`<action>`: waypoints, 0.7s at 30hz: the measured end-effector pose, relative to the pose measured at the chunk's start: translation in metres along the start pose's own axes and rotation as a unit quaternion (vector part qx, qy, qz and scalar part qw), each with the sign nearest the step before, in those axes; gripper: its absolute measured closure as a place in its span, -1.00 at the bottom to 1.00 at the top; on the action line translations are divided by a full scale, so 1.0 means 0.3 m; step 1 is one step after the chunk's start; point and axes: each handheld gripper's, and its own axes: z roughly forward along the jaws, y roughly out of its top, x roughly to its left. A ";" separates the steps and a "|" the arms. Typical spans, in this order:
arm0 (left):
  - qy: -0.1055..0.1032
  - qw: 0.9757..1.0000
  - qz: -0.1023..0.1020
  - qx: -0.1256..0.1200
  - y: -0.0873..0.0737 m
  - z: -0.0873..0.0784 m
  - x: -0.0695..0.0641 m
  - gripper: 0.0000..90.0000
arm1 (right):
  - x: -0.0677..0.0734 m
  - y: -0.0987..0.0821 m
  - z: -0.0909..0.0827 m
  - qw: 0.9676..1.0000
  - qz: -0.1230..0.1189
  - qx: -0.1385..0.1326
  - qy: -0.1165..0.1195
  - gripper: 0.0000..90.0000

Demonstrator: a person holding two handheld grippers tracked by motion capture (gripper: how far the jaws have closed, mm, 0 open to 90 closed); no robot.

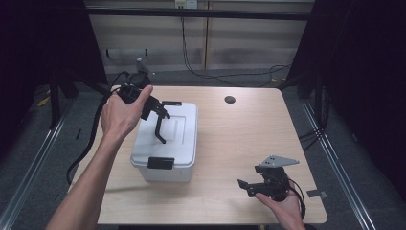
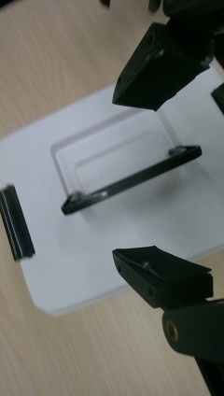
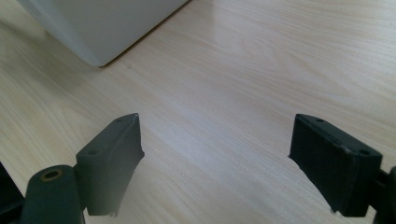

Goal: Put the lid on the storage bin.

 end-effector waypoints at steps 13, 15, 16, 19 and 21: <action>-0.003 0.998 0.046 -0.037 -0.091 -0.017 0.032 -0.53 | 0.000 0.000 0.001 1.000 0.001 -0.002 -0.001 -0.64; -0.005 0.998 0.047 -0.035 -0.108 -0.019 0.040 -0.53 | 0.000 0.000 0.000 1.000 0.001 -0.002 -0.001 -0.64; -0.006 0.998 0.051 -0.037 -0.117 -0.019 0.048 -0.53 | 0.000 0.000 0.000 1.000 0.001 -0.002 -0.001 -0.65; -0.013 0.998 0.046 -0.049 -0.141 -0.024 0.064 -0.53 | 0.001 0.000 -0.002 1.000 0.003 -0.001 -0.002 -0.65; -0.012 0.998 0.047 -0.050 -0.165 -0.026 0.077 -0.53 | 0.000 0.000 -0.002 1.000 0.003 -0.002 -0.003 -0.65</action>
